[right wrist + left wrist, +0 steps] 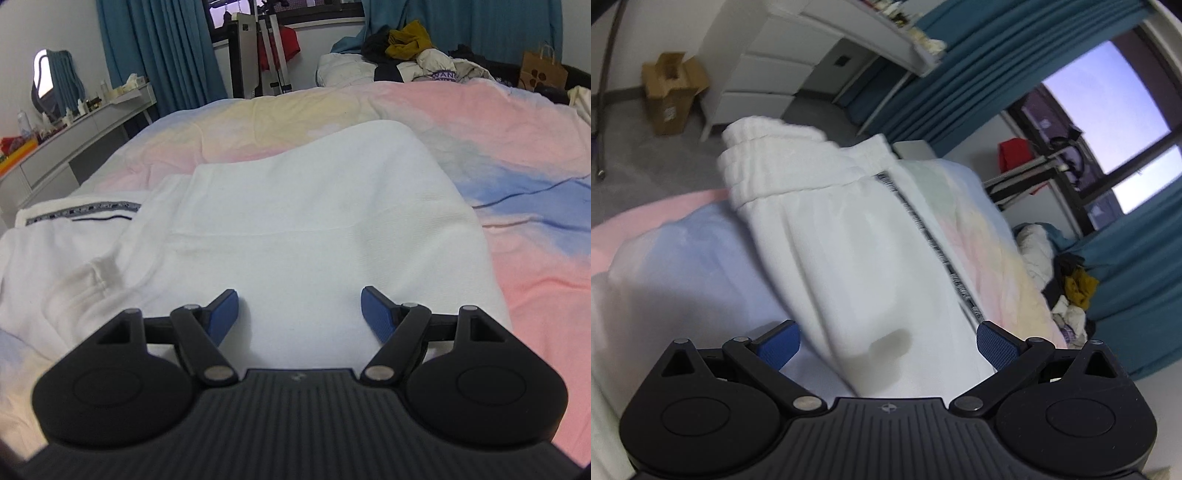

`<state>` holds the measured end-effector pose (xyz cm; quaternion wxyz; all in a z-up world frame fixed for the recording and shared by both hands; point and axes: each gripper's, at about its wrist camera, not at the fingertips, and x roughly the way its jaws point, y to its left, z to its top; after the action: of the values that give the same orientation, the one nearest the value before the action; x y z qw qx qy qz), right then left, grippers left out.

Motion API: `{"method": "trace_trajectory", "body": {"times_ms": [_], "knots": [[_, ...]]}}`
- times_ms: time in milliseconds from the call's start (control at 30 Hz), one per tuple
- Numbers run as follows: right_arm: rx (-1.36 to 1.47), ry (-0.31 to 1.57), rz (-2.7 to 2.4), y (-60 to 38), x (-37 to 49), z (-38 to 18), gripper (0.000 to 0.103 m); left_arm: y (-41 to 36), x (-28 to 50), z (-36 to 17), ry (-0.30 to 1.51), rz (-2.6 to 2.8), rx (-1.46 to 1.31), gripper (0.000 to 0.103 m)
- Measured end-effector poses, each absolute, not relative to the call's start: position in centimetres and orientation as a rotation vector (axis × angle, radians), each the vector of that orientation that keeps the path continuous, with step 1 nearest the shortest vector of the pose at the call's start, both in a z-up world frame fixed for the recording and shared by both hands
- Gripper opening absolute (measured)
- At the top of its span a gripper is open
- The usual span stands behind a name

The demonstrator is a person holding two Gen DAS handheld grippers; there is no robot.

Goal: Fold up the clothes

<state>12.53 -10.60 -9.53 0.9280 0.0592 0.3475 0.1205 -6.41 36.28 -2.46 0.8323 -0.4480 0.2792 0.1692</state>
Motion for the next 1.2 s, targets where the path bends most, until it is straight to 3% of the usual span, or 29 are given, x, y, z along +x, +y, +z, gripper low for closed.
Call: {"method": "trace_trajectory", "body": {"times_ms": [333,433,600,700,800,900,1200], "knots": [[0.104,0.73,0.231,-10.3,12.8,-9.4,0.075,38.6,-5.6,-5.2,0.6,0.379,-1.088,0.098],[0.063,0.713,0.231,-10.0,12.7,-9.9,0.076,39.0,-4.9,-4.8,0.574,0.399,-1.04,0.09],[-0.006,0.697,0.231,-9.4,12.4,-10.8,0.076,39.6,-3.7,-4.3,0.53,0.432,-0.959,0.089],[0.006,0.697,0.237,-9.8,12.4,-10.7,0.076,39.9,-3.0,-3.9,0.504,0.451,-0.91,0.076],[0.003,0.701,0.246,-9.9,12.4,-10.5,0.076,40.3,-2.3,-3.6,0.478,0.47,-0.861,0.051],[0.028,0.705,0.26,-10.2,12.4,-10.3,0.077,39.6,-1.3,-2.0,0.446,0.475,-0.76,0.016],[0.211,0.676,0.211,-13.9,12.4,-7.6,0.075,26.1,3.7,9.3,0.294,0.379,-0.336,0.014]]}}
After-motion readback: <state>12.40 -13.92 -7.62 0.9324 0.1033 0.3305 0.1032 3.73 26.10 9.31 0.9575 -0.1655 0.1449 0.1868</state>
